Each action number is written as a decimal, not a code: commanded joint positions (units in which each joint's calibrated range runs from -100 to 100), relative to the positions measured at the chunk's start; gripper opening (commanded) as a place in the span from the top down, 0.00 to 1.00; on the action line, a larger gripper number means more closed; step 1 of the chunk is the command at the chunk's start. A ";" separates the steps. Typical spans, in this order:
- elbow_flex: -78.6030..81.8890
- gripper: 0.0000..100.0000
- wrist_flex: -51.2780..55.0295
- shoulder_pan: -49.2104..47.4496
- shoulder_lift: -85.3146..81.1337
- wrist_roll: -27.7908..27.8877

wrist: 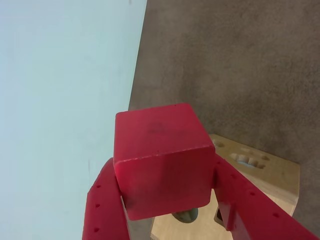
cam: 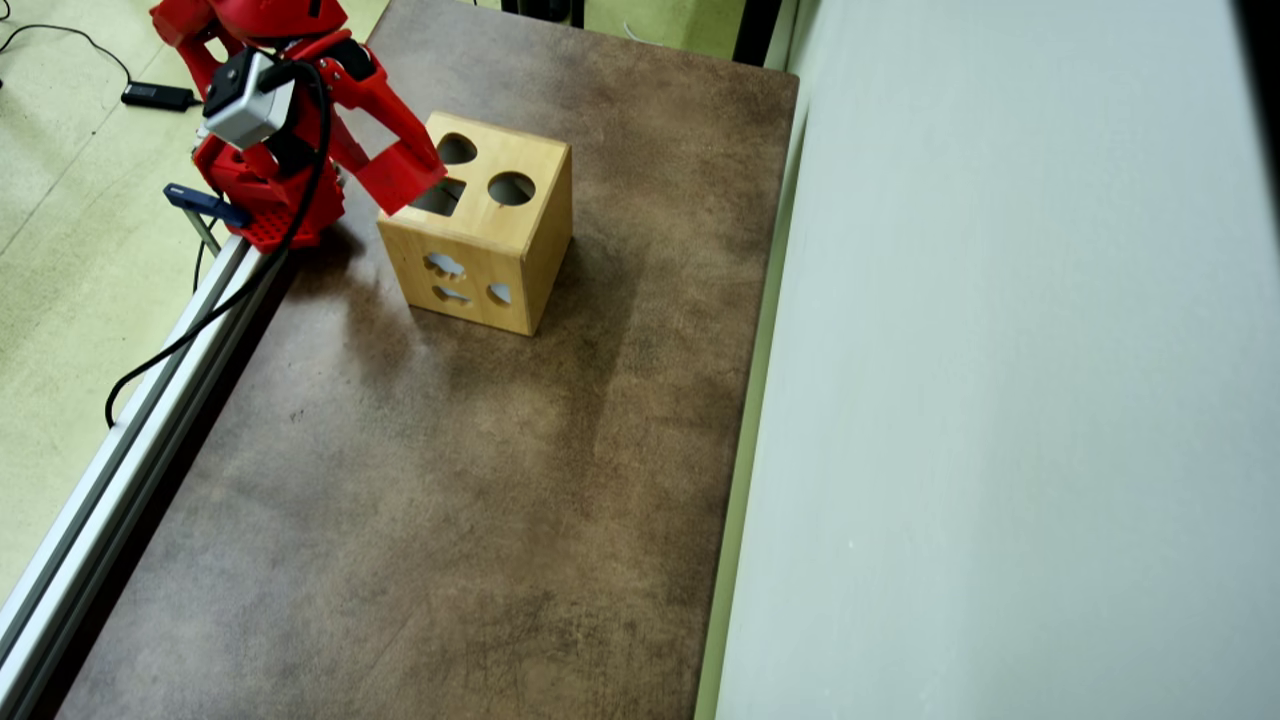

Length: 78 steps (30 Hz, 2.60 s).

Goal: Pick and place the red cube on the square hole

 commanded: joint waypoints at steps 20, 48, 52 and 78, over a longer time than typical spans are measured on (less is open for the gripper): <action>2.11 0.98 16.88 -16.48 -0.97 -13.68; 16.87 0.98 16.07 -18.19 4.04 -16.70; 16.78 0.98 15.99 -18.26 4.47 -16.70; 16.15 0.98 15.83 -18.33 8.12 -16.75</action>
